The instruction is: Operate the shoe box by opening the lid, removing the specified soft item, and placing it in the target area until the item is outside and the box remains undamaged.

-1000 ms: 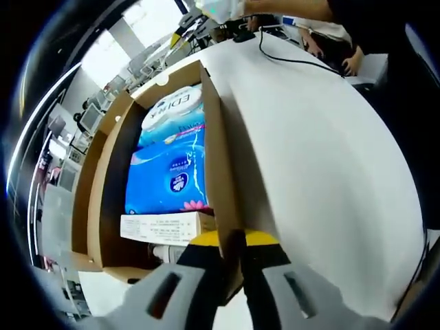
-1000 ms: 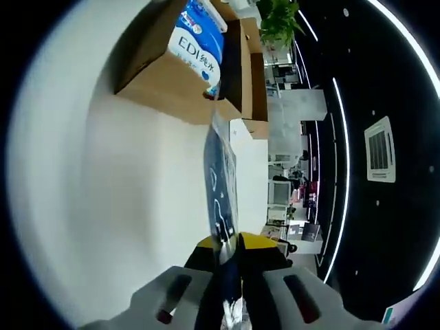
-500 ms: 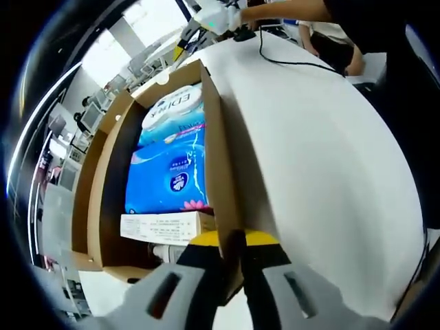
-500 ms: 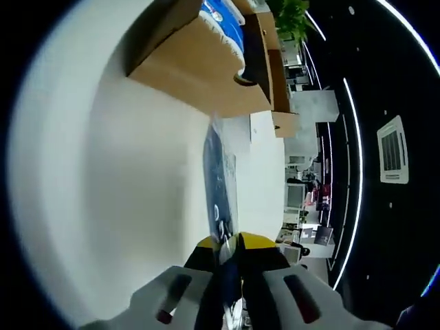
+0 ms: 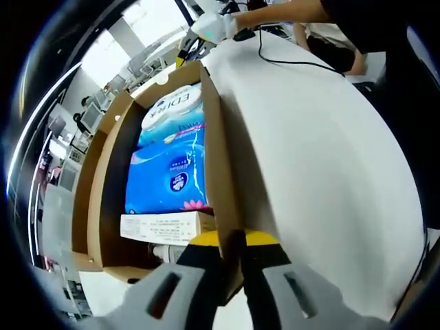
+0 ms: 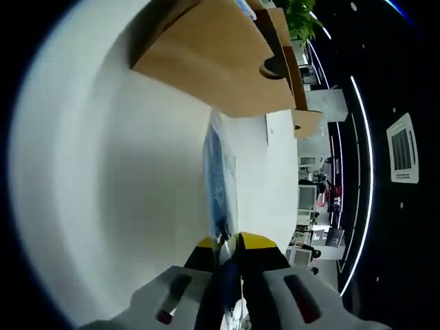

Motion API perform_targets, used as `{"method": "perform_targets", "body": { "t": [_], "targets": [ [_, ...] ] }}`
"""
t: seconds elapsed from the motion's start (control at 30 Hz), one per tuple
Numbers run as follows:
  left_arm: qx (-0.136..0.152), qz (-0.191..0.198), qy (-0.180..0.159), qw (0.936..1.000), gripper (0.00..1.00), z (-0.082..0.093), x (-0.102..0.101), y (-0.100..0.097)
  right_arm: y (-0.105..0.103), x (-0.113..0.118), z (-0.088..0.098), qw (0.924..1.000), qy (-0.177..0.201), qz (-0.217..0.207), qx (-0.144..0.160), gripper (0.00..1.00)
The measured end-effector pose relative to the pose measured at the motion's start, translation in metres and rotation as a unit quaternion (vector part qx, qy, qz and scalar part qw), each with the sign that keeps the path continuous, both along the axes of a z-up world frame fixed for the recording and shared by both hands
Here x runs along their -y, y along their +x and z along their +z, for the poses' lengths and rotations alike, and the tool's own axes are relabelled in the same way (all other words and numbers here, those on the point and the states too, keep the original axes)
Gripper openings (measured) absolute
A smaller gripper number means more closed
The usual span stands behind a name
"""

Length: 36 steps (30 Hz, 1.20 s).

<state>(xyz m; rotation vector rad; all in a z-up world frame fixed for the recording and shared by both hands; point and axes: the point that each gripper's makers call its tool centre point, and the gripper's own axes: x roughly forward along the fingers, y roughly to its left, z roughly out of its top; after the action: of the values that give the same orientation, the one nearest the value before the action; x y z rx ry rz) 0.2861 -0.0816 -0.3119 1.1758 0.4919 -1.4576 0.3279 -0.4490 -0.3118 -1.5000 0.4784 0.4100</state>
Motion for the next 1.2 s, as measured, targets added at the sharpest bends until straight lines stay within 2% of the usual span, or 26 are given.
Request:
{"method": "perform_targets", "body": {
  "t": [0.13, 0.27, 0.7, 0.83, 1.2],
  "targets": [
    [0.000, 0.000, 0.000, 1.0000, 0.08, 0.000, 0.000, 0.000, 0.000, 0.002, -0.007, 0.9998, 0.000, -0.002, -0.019, 0.01],
    [0.000, 0.000, -0.001, 1.0000, 0.08, 0.001, 0.001, 0.000, -0.003, 0.002, -0.021, 0.9987, 0.008, -0.005, -0.051, 0.01],
    [-0.001, 0.000, -0.001, 1.0000, 0.08, 0.001, 0.000, 0.001, -0.006, 0.000, -0.030, 0.9953, 0.038, -0.021, -0.086, 0.03],
    [0.000, 0.000, -0.001, 1.0000, 0.08, 0.001, 0.000, 0.001, -0.005, 0.001, -0.028, 0.9947, 0.050, -0.030, -0.084, 0.04],
    [0.001, 0.000, -0.001, 1.0000, 0.08, 0.001, 0.000, 0.001, -0.017, -0.002, -0.024, 0.9945, 0.045, -0.036, -0.087, 0.11]
  ]
}}
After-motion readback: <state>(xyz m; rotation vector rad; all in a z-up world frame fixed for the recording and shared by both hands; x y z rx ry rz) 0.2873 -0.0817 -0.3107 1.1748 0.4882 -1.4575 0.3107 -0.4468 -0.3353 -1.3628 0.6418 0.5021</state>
